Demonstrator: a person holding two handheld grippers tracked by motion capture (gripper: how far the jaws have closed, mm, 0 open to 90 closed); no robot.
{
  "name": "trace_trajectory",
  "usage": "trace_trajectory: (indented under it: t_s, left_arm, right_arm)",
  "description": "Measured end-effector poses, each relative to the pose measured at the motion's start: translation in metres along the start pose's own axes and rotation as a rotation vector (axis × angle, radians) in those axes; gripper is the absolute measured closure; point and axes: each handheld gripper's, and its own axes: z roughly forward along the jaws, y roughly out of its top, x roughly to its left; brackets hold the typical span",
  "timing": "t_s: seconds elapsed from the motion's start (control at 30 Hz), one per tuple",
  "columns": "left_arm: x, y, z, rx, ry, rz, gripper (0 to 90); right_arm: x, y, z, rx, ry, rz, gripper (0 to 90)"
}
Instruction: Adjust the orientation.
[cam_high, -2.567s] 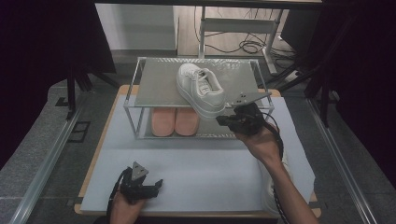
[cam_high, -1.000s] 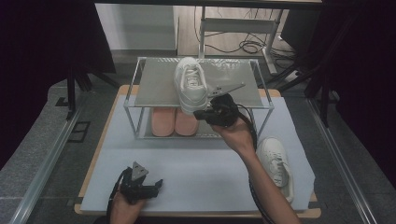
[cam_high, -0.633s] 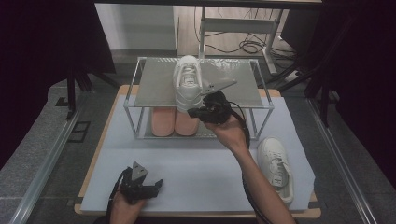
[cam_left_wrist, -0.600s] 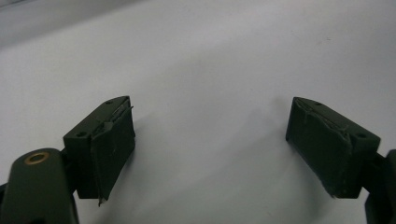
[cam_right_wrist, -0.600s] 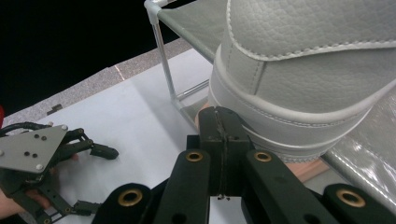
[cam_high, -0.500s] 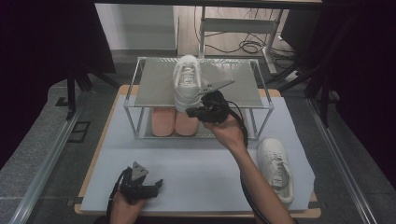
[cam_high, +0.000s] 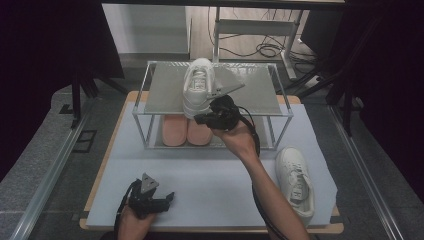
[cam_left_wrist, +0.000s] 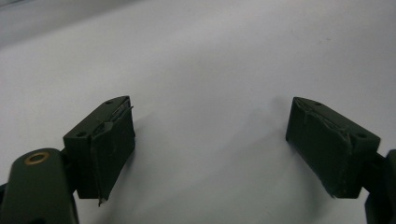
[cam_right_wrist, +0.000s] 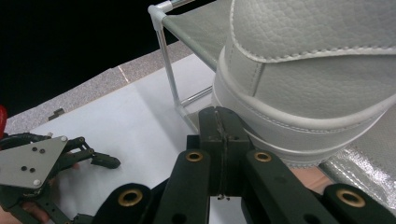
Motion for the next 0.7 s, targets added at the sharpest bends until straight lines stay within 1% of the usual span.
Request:
trace_trajectory:
  t_s: [0.43, 0.7]
  left_arm:
    - [0.0, 0.0, 0.0, 0.0, 0.001, 0.001, 15.4]
    - [0.0, 0.0, 0.0, 0.0, 0.001, 0.001, 15.5]
  right_arm:
    - [0.0022, 0.0029, 0.006, -0.006, -0.011, -0.003, 90.0]
    - [0.001, 0.0035, 0.0064, -0.002, -0.003, 0.006, 90.0]
